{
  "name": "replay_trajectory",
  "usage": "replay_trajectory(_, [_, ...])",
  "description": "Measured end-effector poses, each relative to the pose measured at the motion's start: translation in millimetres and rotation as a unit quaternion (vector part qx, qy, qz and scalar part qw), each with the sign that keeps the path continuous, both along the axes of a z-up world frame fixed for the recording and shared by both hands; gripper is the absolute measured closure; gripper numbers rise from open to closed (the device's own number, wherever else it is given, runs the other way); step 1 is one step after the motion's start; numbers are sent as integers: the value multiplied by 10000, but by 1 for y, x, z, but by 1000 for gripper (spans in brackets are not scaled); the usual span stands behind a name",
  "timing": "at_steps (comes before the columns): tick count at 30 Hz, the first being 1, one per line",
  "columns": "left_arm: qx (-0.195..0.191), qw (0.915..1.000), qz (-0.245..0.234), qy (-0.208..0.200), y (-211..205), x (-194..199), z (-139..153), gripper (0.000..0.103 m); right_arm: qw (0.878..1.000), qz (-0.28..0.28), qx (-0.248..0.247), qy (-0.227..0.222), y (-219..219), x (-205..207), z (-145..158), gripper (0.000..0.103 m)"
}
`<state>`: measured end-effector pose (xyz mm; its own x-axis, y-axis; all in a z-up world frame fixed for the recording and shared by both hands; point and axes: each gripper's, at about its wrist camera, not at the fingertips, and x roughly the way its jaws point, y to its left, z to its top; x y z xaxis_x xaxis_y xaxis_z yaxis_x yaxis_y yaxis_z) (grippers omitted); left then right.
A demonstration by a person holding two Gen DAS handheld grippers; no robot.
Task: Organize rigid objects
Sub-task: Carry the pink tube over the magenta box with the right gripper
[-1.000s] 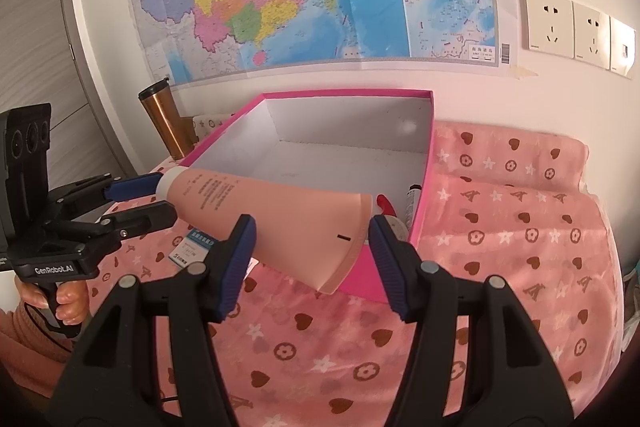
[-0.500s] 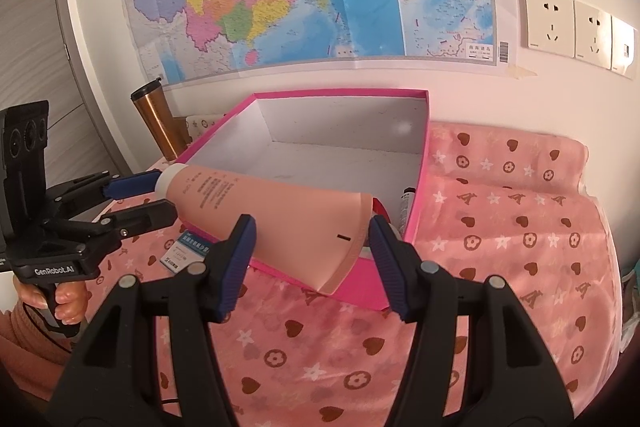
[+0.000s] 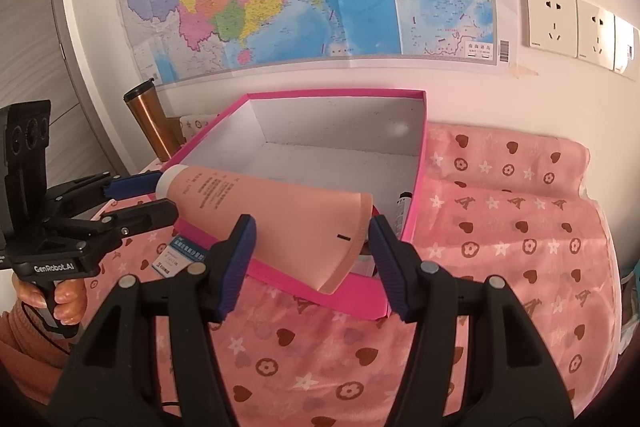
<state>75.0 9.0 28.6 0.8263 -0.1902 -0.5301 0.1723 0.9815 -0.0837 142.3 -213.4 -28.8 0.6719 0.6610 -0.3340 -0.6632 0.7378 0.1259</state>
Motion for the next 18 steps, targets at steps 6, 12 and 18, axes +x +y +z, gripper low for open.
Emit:
replay_trajectory(6, [-1, 10000, 36, 44, 3, 8, -2, 44, 10000, -5, -42, 22, 2, 7, 0, 42])
replay_trajectory(12, [-16, 9999, 100, 121, 7, 16, -8, 44, 9999, 13, -111, 60, 7, 12, -1, 42])
replay_trajectory(18, [-134, 9996, 128, 213, 14, 24, -12, 43, 9998, 4, -185, 59, 12, 15, 0, 42])
